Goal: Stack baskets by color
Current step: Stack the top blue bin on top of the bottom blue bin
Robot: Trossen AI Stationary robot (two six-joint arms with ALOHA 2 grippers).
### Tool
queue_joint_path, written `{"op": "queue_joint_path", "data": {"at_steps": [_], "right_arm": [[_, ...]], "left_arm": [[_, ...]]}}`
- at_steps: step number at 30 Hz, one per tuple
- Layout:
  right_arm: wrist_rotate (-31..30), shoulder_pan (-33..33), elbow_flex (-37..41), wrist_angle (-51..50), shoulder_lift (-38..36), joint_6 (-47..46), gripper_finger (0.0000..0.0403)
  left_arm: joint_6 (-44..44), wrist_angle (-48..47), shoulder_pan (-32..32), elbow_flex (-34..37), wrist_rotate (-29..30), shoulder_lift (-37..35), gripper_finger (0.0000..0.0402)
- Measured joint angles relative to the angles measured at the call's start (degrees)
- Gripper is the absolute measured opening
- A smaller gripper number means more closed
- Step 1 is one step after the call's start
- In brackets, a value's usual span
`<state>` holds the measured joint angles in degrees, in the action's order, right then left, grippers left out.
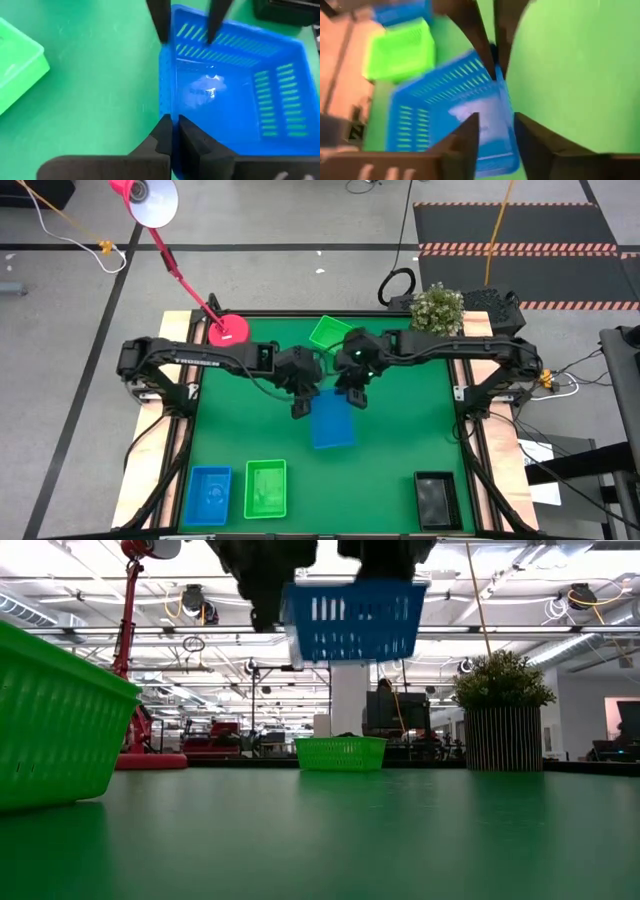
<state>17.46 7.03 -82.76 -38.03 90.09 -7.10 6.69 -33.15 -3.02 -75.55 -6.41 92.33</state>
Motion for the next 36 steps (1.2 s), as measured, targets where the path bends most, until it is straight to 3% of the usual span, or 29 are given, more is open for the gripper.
{"op": "queue_joint_path", "data": {"at_steps": [6, 10, 19, 25, 30, 36], "right_arm": [[-1.06, 0.87, -0.09, 6.80, -6.33, -2.76, 0.0192], [-3.96, 1.57, -0.11, 8.74, -10.29, -4.29, 0.0217], [-11.23, 1.95, 4.49, 10.33, -18.38, -8.18, 0.0212], [-11.60, 1.43, 10.79, 14.28, -22.50, -14.42, 0.0209], [-11.48, -0.17, 16.77, 23.34, -24.16, -18.01, 0.0208], [-11.53, -2.38, 20.36, 31.95, -23.99, -20.72, 0.0208]], "left_arm": [[1.45, -6.89, 2.41, 0.02, 0.63, -5.77, 0.0006], [2.48, -11.28, 5.22, -0.02, 1.50, -10.39, 0.0006], [9.05, -24.41, 17.14, -0.02, 1.98, -20.80, 0.0006], [20.44, -35.04, 28.65, 0.81, 2.90, -26.44, 0.0006], [31.07, -35.73, 38.53, 4.92, 4.28, -31.83, 0.0007], [41.72, -29.65, 48.34, 14.53, 5.58, -36.35, 0.0006]]}}
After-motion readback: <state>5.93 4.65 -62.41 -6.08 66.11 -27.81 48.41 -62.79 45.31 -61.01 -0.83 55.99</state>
